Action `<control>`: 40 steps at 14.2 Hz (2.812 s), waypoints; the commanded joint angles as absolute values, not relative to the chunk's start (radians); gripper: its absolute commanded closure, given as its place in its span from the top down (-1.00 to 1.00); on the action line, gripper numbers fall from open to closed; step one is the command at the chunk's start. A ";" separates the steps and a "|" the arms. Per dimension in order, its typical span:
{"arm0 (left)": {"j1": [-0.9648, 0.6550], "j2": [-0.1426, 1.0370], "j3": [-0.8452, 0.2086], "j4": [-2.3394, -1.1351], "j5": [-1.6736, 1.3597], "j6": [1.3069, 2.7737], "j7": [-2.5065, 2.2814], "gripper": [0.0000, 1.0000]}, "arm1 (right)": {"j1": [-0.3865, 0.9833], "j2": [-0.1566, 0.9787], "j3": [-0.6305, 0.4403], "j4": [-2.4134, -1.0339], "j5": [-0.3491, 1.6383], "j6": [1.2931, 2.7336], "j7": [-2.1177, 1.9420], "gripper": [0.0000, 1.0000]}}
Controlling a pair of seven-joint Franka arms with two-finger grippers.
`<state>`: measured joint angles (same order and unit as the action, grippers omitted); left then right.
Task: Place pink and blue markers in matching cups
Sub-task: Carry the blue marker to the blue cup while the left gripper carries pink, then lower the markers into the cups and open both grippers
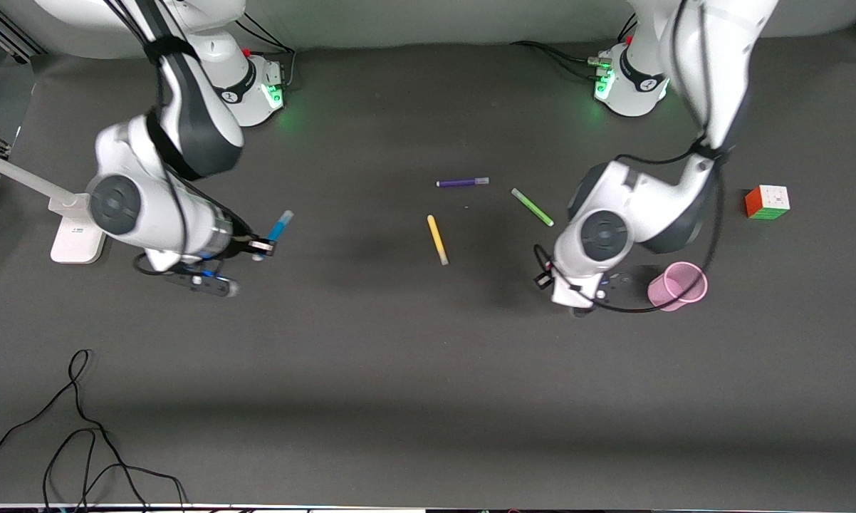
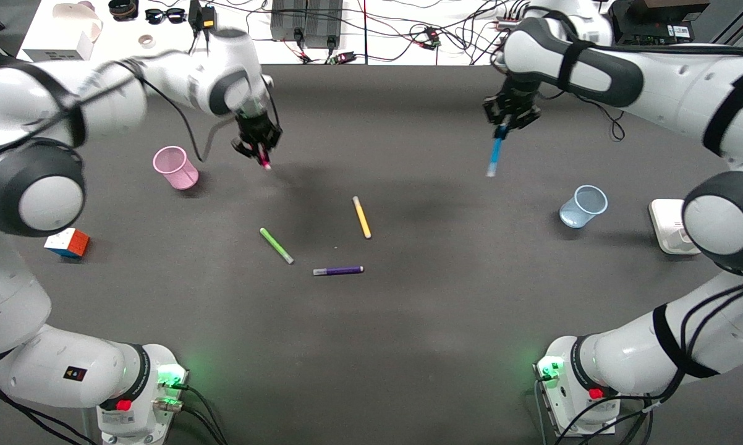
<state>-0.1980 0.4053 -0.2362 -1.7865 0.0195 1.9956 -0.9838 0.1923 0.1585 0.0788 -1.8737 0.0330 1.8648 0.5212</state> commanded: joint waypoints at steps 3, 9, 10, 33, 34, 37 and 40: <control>-0.019 0.224 -0.241 -1.776 -0.029 1.714 -0.579 -1.00 | 0.201 -0.102 0.054 -2.167 -0.120 2.031 0.408 -1.00; 0.233 0.201 -0.235 -1.709 -0.032 1.470 -0.018 -1.00 | 0.201 -0.299 -0.161 -2.394 -0.233 2.196 0.103 -1.00; 0.241 0.219 -0.235 -1.707 -0.023 1.460 0.020 -1.00 | 0.201 -0.292 -0.214 -2.405 -0.235 2.239 0.028 -1.00; 0.204 0.592 -0.238 -1.516 0.117 1.444 0.012 1.00 | 0.210 -0.081 -0.413 -2.566 -0.181 2.580 -0.060 1.00; 0.204 0.575 -0.238 -1.509 0.117 1.439 0.012 1.00 | 0.219 -0.080 -0.411 -2.556 -0.158 2.571 -0.060 1.00; 0.210 0.459 -0.241 -1.511 0.112 1.430 0.029 1.00 | 0.230 -0.075 -0.397 -2.467 -0.121 2.489 -0.061 1.00; 0.213 0.353 -0.242 -1.528 0.103 1.430 0.047 1.00 | 0.232 -0.057 -0.347 -2.303 -0.060 2.325 -0.063 1.00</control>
<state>0.2140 0.4439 -0.2418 -1.4912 0.1012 1.4403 0.0201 0.2228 -0.0760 -0.3660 -2.4193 -0.0951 2.4372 -0.0791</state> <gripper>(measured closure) 0.000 0.000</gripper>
